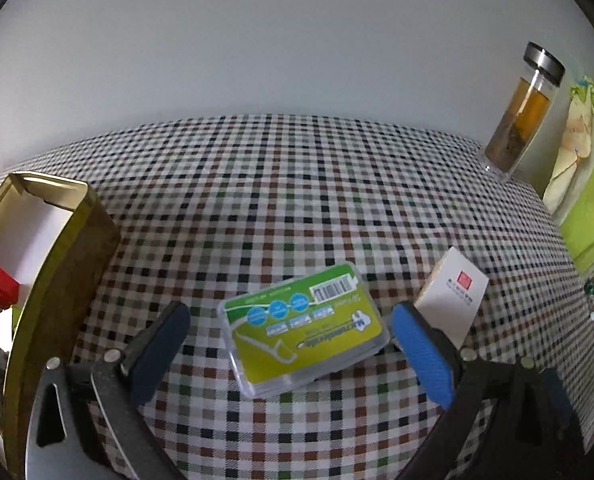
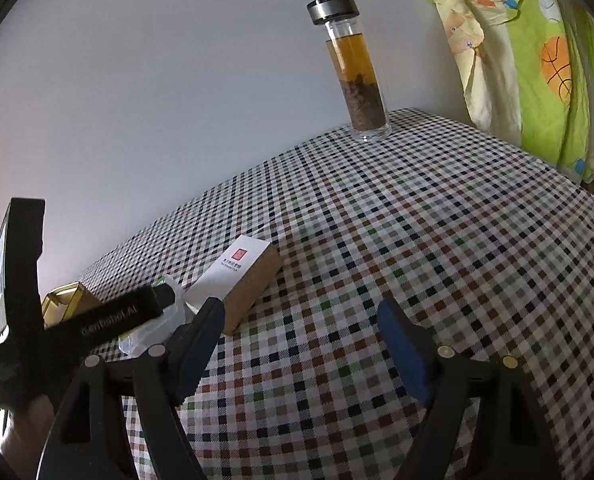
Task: Organize rigid objects
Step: 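Move the left tool to the floss box while the right tool approaches the white box, then grasp the green floss box with the left tool while the right tool grasps the white box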
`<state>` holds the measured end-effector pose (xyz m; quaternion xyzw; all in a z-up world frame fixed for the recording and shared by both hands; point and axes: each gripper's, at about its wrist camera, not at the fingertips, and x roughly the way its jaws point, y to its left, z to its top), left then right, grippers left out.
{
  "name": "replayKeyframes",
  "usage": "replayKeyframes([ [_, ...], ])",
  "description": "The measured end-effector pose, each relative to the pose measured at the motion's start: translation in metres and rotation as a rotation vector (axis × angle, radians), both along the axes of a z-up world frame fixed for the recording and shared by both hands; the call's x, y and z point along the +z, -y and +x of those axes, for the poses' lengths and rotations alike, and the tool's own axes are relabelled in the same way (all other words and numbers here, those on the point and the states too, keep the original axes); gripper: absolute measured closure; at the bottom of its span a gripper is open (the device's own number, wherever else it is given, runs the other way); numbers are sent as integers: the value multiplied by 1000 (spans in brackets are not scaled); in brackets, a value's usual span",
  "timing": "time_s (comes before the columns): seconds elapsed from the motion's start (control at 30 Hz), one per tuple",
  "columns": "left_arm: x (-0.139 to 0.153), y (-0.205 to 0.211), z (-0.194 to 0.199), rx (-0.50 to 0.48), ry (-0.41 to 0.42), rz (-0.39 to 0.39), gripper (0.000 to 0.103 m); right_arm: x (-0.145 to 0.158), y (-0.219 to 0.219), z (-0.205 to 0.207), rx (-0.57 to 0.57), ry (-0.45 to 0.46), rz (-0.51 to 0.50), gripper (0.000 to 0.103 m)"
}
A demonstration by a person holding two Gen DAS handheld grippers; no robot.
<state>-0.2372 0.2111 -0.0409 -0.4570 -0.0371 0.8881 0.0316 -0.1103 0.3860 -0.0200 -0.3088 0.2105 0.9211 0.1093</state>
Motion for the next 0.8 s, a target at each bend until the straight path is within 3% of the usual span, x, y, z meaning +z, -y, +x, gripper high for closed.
replayKeyframes([
  [0.5, -10, 1, -12, 32, 36, -25, 1, -4, -1, -2, -4, 17, -5, 22],
  [0.6, -10, 8, -12, 37, 37, 5, 1, -8, -3, -10, -3, 53, -2, 22],
  [0.8, -13, 9, -11, 10, 15, -12, 1, -10, -15, -37, -5, 145, 34, 22],
])
